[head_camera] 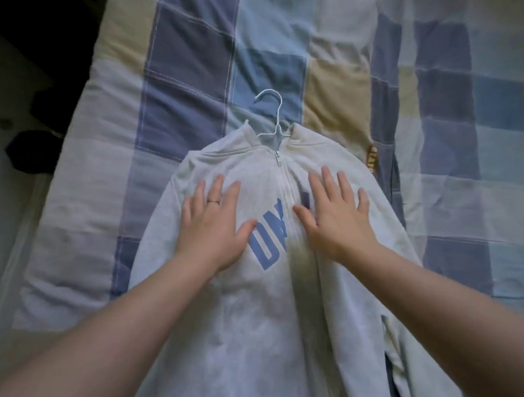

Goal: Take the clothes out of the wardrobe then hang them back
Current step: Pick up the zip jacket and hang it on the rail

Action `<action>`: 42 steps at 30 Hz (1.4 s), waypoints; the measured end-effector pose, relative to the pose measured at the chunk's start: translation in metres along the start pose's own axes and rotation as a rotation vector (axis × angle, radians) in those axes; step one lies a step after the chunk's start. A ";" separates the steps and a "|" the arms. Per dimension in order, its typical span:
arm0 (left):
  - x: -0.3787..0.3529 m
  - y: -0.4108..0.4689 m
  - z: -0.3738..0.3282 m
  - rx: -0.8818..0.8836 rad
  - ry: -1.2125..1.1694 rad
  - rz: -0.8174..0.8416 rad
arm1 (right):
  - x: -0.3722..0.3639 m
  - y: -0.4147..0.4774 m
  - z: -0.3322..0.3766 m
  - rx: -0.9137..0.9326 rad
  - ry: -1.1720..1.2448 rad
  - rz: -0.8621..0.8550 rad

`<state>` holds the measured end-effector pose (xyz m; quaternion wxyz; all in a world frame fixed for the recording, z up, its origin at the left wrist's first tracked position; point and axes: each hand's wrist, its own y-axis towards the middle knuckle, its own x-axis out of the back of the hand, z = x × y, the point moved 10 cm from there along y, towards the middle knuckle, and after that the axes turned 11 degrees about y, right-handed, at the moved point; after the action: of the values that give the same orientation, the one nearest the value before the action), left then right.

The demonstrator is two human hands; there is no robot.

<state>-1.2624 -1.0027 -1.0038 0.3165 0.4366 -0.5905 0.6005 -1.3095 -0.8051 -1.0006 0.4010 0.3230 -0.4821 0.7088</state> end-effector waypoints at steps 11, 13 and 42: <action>0.025 0.092 0.016 0.108 0.081 -0.289 | 0.001 0.106 -0.025 0.028 -0.006 -0.080; 0.035 0.090 0.015 0.114 0.054 -0.303 | 0.016 0.104 -0.020 0.064 -0.069 -0.110; 0.369 -0.321 -0.151 -0.757 -0.301 -0.165 | 0.344 -0.486 0.006 -0.196 0.589 -0.587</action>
<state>-1.1519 -0.8713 -0.5220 0.4119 0.4182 -0.7723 0.2428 -1.0427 -0.6187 -0.5013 0.7352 0.1909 -0.2996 0.5774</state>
